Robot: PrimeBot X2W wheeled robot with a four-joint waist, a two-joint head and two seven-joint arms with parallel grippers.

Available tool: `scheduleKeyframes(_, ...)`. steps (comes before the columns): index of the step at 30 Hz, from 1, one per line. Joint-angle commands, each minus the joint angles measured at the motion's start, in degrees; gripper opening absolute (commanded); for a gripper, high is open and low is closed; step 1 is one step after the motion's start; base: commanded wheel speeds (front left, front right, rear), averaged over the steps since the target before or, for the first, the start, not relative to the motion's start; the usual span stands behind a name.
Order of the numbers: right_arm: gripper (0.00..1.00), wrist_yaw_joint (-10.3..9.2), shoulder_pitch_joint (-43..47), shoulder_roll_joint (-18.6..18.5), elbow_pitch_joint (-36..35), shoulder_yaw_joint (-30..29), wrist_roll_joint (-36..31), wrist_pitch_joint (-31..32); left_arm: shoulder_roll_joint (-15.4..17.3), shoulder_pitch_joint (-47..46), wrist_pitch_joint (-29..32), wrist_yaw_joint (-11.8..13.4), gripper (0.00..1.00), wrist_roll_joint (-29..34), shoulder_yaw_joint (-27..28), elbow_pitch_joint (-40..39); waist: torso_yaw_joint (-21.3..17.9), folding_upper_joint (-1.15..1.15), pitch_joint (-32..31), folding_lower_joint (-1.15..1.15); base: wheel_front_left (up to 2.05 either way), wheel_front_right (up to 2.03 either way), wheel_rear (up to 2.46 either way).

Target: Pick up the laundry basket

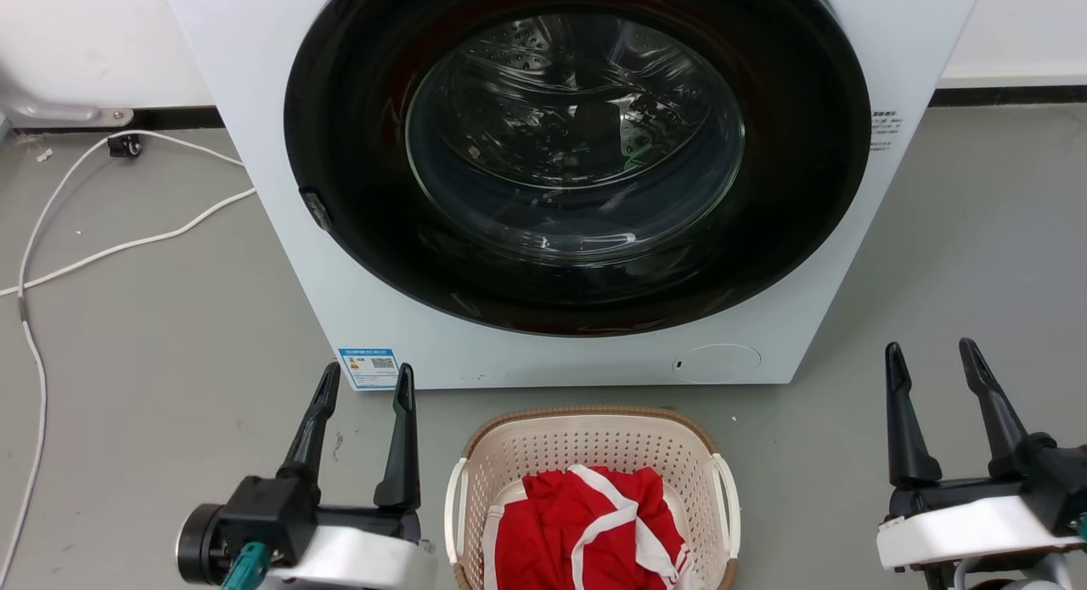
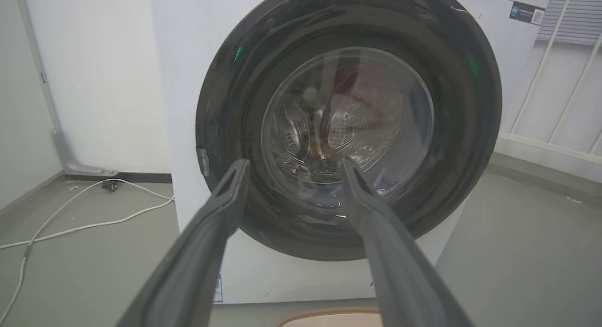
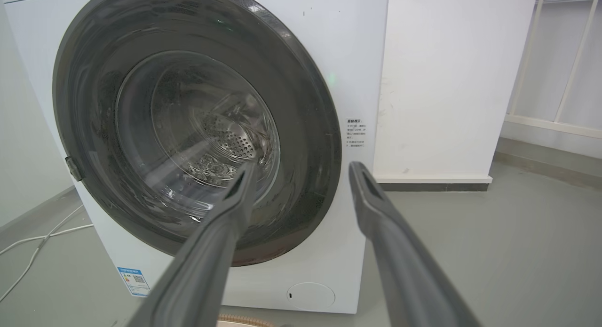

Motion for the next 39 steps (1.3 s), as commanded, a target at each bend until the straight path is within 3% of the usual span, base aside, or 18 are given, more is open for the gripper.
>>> scheduleKeyframes(1,1.00,-0.02,0.4,0.0,0.1,-0.4,1.5,-0.5,-1.1,0.7,-0.6,-1.5,1.00,-0.4,1.4,-0.3,0.0,0.00,0.1,0.00,0.00,0.00,0.00)
scheduleKeyframes(2,1.00,-0.02,0.4,0.0,0.6,-0.7,3.7,-0.7,-1.5,0.9,-0.7,-2.7,1.00,-0.5,2.3,-0.3,0.0,0.00,0.1,0.00,0.00,0.00,0.00)
scheduleKeyframes(6,1.00,-0.02,0.1,0.0,0.8,-0.6,2.3,-1.1,-3.0,1.8,-1.1,-7.3,1.00,1.3,4.8,0.2,0.0,0.00,0.4,0.00,0.00,0.00,0.00)
scheduleKeyframes(14,1.00,-0.03,0.2,0.0,0.9,-0.5,-0.7,-1.8,-4.9,2.7,-1.9,-12.0,1.00,3.9,7.8,1.7,0.0,0.00,0.7,0.00,0.00,0.00,0.00)
scheduleKeyframes(23,1.00,-0.03,0.7,0.0,1.2,0.1,-4.3,-2.7,-5.5,3.0,-2.8,-13.4,1.00,8.7,7.6,2.6,0.0,0.00,0.6,0.00,0.00,0.00,0.00)
scheduleKeyframes(39,1.00,-0.03,-0.2,0.0,1.8,-0.2,-3.1,-2.6,-5.7,2.3,-2.8,-13.9,1.00,8.0,8.2,3.3,-0.1,0.00,0.8,0.00,0.00,0.00,0.00)
